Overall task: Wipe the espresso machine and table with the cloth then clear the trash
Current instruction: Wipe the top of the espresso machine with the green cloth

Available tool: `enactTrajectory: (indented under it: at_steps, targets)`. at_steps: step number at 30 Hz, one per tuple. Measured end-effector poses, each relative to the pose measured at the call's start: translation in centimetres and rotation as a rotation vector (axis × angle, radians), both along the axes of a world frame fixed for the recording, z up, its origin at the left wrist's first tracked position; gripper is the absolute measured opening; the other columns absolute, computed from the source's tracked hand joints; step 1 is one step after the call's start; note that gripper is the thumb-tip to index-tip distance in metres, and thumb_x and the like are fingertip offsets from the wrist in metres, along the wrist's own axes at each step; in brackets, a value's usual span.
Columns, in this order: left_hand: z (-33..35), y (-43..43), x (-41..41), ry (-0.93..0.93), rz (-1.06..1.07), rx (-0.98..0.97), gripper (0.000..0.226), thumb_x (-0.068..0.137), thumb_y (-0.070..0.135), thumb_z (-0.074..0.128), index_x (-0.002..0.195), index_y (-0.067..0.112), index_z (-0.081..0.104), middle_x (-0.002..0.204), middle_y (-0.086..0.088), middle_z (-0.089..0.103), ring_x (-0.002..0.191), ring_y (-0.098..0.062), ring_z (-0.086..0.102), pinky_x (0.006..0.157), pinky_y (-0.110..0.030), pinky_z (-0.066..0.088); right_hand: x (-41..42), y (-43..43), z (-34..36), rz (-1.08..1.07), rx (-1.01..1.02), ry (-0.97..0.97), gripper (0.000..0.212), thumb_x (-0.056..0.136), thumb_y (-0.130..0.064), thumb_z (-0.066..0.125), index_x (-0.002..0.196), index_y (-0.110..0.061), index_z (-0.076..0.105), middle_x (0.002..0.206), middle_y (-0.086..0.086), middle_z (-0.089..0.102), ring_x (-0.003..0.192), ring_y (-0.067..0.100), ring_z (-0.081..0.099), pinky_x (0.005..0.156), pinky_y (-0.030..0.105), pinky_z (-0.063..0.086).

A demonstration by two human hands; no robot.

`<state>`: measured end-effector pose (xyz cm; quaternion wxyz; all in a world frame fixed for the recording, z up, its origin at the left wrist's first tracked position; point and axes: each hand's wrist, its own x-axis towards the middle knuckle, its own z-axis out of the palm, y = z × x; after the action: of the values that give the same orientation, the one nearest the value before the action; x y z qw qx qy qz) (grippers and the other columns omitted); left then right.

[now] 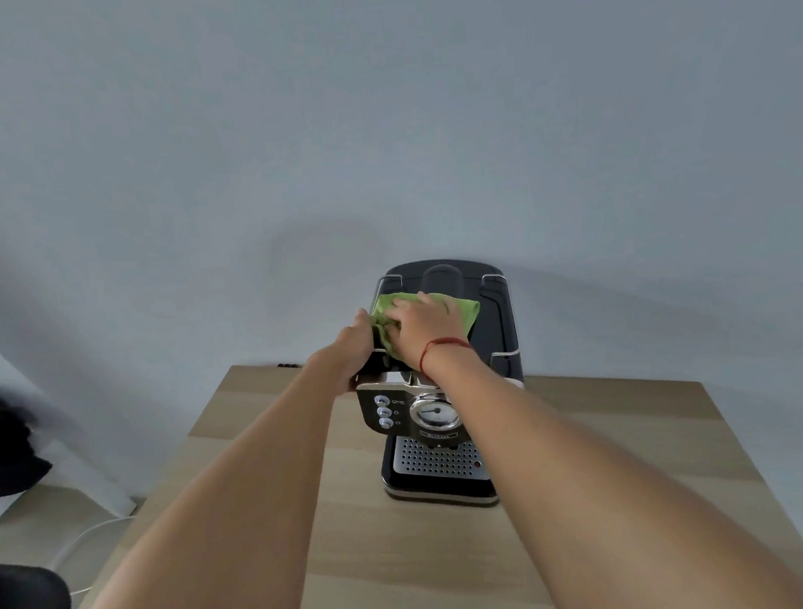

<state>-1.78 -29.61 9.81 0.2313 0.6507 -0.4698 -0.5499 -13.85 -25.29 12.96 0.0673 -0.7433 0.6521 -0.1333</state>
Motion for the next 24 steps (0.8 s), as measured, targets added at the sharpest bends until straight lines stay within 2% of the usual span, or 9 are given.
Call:
enactTrajectory:
  at_steps: [3, 5, 7, 10, 14, 18, 21, 24]
  targets:
    - [0.8, 0.4, 0.1, -0.138, -0.049, -0.04, 0.078, 0.088, 0.061, 0.009, 0.123, 0.008, 0.053, 0.117, -0.019, 0.063, 0.104, -0.032, 0.06, 0.096, -0.049, 0.048, -0.9, 0.0, 0.3, 0.042, 0.074, -0.061, 0.034, 0.096, -0.037, 0.043, 0.127, -0.032, 0.057, 0.15, -0.008, 0.039, 0.143, 0.021, 0.026, 0.117, 0.044, 0.016]
    - [1.5, 0.7, 0.2, -0.251, -0.079, -0.065, 0.075, 0.091, 0.058, 0.005, 0.133, 0.011, 0.046, 0.128, -0.017, 0.055, 0.114, -0.033, 0.053, 0.094, -0.05, 0.048, -2.4, 0.4, 0.4, 0.085, 0.162, -0.143, 0.036, 0.091, -0.041, 0.052, 0.126, -0.034, 0.058, 0.151, -0.006, 0.037, 0.143, 0.021, 0.026, 0.117, 0.044, 0.02]
    - [1.8, 1.0, 0.2, -0.338, -0.096, -0.074, 0.075, 0.09, 0.059, 0.004, 0.145, 0.016, 0.031, 0.142, -0.014, 0.044, 0.122, -0.033, 0.046, 0.093, -0.05, 0.046, -3.6, 0.6, 0.6, 0.129, 0.255, -0.239, 0.037, 0.087, -0.042, 0.059, 0.123, -0.033, 0.061, 0.152, -0.005, 0.036, 0.145, 0.021, 0.023, 0.118, 0.045, 0.021]
    - [1.7, 1.2, 0.5, -0.301, -0.098, -0.049, 0.074, 0.088, 0.064, 0.006, 0.152, 0.026, 0.015, 0.152, -0.01, 0.032, 0.129, -0.035, 0.04, 0.096, -0.052, 0.044, -3.8, 0.6, 0.6, 0.157, 0.327, -0.31, 0.04, 0.082, -0.04, 0.065, 0.121, -0.033, 0.062, 0.154, -0.005, 0.034, 0.148, 0.017, 0.013, 0.119, 0.049, 0.017]
    - [1.2, 0.6, 0.9, -0.282, -0.128, -0.028, 0.072, 0.089, 0.065, 0.006, 0.153, 0.031, 0.0, 0.157, -0.007, 0.022, 0.135, -0.037, 0.033, 0.097, -0.055, 0.038, -2.5, 1.7, 0.3, 0.078, 0.244, -0.246, 0.044, 0.077, -0.047, 0.062, 0.121, -0.039, 0.059, 0.154, 0.0, 0.033, 0.146, 0.021, 0.019, 0.118, 0.047, 0.018]
    - [0.7, 0.0, 0.8, -0.269, -0.144, -0.039, 0.073, 0.087, 0.064, 0.004, 0.152, 0.032, 0.008, 0.156, -0.009, 0.026, 0.134, -0.036, 0.034, 0.1, -0.058, 0.037, -1.7, 3.3, 0.6, 0.026, 0.075, -0.25, 0.037, 0.077, -0.043, 0.063, 0.113, -0.036, 0.062, 0.144, -0.001, 0.046, 0.145, 0.018, 0.024, 0.119, 0.045, 0.014]
    - [0.6, 0.1, 0.7, -0.284, -0.152, -0.03, 0.073, 0.087, 0.062, 0.003, 0.152, 0.03, 0.014, 0.156, -0.009, 0.027, 0.135, -0.036, 0.033, 0.099, -0.057, 0.037, -1.0, 3.9, 0.7, -0.016, 0.086, -0.237, 0.03, 0.074, -0.045, 0.061, 0.103, -0.037, 0.062, 0.134, -0.008, 0.053, 0.145, 0.018, 0.022, 0.116, 0.058, 0.006]
    - [0.7, 0.1, 0.7, -0.307, -0.129, -0.025, 0.074, 0.087, 0.062, 0.003, 0.151, 0.028, 0.02, 0.155, -0.009, 0.029, 0.135, -0.035, 0.035, 0.096, -0.056, 0.036, 0.4, 4.5, 0.8, -0.089, 0.028, -0.203, 0.019, 0.072, -0.041, 0.057, 0.086, -0.029, 0.06, 0.112, -0.008, 0.059, 0.14, 0.021, 0.03, 0.11, 0.066, 0.011]
